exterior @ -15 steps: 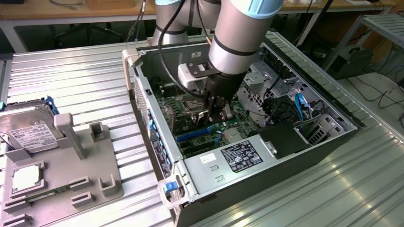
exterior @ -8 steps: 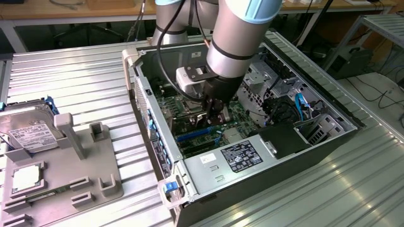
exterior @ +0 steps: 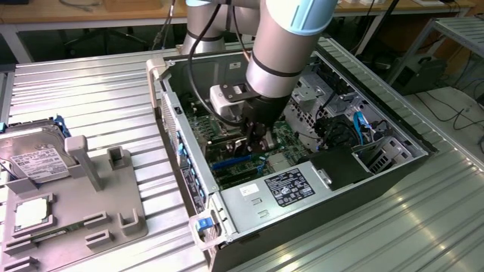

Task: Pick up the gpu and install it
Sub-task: 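Insert the gpu into the slot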

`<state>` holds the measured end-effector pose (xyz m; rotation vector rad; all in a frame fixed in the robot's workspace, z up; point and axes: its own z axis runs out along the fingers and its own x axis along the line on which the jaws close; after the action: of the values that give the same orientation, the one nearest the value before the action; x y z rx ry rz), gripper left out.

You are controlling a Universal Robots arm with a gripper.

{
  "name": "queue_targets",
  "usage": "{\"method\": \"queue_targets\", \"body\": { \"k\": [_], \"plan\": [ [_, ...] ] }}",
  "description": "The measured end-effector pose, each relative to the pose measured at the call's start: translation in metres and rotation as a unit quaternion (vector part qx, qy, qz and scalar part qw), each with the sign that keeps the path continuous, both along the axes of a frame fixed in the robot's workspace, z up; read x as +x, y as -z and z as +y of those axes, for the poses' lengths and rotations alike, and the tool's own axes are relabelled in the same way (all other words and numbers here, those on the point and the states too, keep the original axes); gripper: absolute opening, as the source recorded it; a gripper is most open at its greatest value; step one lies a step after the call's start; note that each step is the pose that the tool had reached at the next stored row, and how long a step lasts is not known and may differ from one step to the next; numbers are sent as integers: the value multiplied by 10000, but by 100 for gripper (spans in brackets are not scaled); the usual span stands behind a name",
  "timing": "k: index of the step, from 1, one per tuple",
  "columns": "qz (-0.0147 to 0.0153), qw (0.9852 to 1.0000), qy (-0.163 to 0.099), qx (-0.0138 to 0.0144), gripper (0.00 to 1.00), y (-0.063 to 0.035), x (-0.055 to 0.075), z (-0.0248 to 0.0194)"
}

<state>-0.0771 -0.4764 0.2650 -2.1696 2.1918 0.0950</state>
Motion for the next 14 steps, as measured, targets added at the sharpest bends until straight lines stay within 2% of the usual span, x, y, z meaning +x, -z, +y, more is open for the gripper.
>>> {"method": "queue_targets", "body": {
  "k": [10,12,14],
  "plan": [
    [1,10000,-1,-1,28,40,-41,0],
    [18,10000,1,-1,28,43,-43,1],
    [58,10000,0,-1,28,47,-42,1]
  ]
}}
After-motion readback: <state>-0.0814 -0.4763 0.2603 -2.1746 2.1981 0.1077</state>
